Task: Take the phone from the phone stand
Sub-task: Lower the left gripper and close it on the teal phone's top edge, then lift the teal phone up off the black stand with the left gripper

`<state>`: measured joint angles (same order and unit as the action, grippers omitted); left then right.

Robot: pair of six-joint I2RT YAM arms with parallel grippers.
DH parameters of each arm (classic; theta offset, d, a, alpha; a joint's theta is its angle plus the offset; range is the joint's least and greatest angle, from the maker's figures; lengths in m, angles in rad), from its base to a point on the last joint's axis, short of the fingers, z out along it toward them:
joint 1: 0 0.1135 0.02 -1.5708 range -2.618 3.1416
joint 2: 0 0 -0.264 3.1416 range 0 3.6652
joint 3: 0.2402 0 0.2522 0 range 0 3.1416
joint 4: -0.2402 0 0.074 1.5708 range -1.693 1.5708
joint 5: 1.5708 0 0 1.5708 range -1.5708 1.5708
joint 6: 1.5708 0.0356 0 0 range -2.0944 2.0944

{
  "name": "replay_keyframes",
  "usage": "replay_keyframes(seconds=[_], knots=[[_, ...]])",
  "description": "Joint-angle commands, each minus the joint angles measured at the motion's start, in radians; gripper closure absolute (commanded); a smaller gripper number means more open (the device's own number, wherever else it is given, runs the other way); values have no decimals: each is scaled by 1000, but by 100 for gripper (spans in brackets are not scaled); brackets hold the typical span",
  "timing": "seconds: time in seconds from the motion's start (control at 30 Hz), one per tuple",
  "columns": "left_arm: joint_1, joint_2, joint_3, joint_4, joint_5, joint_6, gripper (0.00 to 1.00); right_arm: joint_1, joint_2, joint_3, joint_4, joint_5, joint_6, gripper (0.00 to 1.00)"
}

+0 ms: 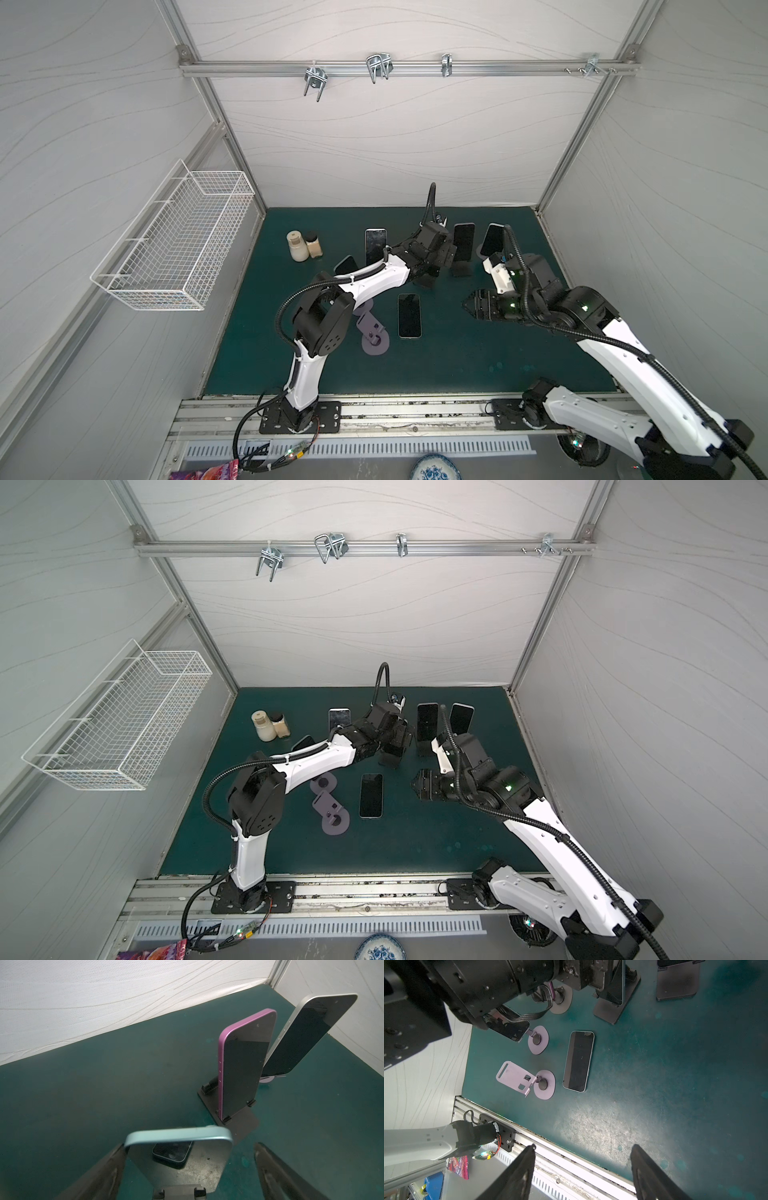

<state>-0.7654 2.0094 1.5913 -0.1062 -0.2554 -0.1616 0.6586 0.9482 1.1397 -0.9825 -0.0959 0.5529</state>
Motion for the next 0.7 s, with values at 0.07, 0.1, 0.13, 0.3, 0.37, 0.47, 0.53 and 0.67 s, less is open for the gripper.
replay_keyframes(seconds=[0.07, 0.1, 0.13, 0.3, 0.37, 0.47, 0.53, 0.67], knots=[[10, 34, 42, 25, -5, 4, 4, -4, -4, -13, 3, -4, -7, 27], [11, 37, 45, 26, -2, 5, 4, -5, -4, -15, 5, -1, -7, 27], [14, 40, 46, 27, 1, 5, 4, -5, -9, -18, 5, -1, -8, 27], [20, 58, 66, 24, 15, 2, 7, -3, -9, -24, 8, 5, -10, 27], [21, 67, 75, 25, 19, 1, 8, -2, -11, -27, 7, 8, -14, 27], [20, 86, 94, 21, 23, -3, 9, -2, -14, -33, 11, 12, -17, 27], [20, 95, 106, 20, 23, -6, 10, -2, -16, -42, 11, 13, -19, 27], [20, 113, 125, 19, 23, -7, 12, -2, -22, -46, 10, 12, -19, 27]])
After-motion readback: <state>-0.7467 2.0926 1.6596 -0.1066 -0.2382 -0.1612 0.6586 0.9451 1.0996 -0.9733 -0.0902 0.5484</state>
